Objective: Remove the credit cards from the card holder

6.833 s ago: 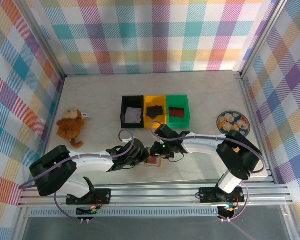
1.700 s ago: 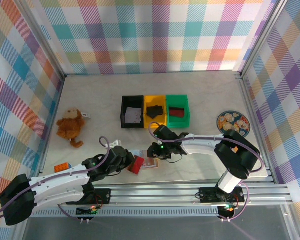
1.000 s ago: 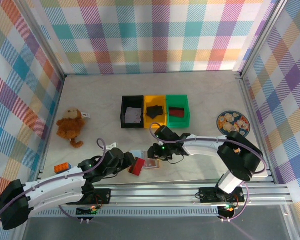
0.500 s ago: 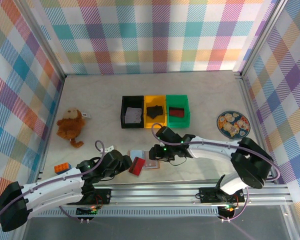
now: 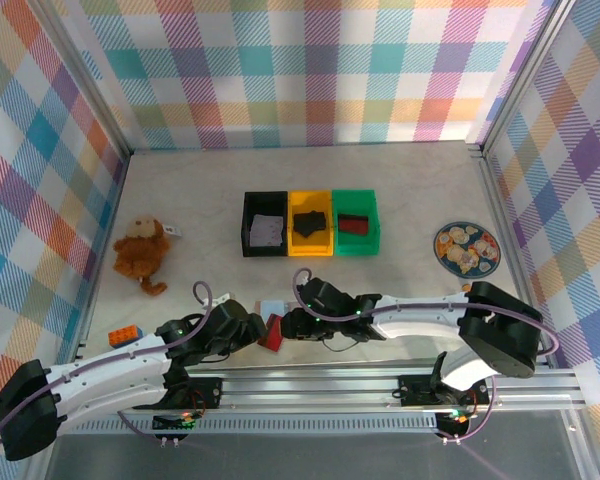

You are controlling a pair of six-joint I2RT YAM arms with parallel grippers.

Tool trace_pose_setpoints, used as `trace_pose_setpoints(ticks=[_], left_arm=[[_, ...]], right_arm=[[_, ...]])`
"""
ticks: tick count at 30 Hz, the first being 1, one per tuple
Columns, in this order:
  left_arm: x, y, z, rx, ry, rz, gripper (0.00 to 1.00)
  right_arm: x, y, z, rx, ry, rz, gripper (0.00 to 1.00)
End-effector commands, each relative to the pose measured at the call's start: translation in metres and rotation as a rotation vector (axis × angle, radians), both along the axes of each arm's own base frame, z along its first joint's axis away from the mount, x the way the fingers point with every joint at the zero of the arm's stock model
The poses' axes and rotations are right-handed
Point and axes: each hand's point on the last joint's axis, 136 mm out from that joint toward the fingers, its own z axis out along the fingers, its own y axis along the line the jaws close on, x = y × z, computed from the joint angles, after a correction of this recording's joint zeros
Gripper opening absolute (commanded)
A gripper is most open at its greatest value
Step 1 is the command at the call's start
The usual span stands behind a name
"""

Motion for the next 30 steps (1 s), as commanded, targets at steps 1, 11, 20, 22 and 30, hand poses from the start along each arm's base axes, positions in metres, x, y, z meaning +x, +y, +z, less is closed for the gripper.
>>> trace_pose_setpoints(ticks=[1,11,20,22,30], left_arm=[[-0.005,0.002,-0.006,-0.003,0.041,0.007,0.63],[-0.009,0.0,-0.016,0.004,0.08,0.0,0.63],[-0.014,-0.003,-0.032,0.039,0.142,-0.014,0.62],[-0.016,-0.003,-0.037,0.048,0.157,-0.015,0.62],[-0.019,-0.005,-0.049,0.058,0.202,-0.007,0.61]], right_arm=[[0.007,0.009,-0.003,0.041,-0.001,-0.076,0.37],[0.002,0.02,-0.024,0.025,0.062,-0.07,0.36],[0.005,0.024,-0.026,0.03,0.048,-0.078,0.35],[0.006,0.023,-0.026,0.026,0.048,-0.087,0.35],[0.007,0.019,-0.024,0.025,0.049,-0.111,0.35]])
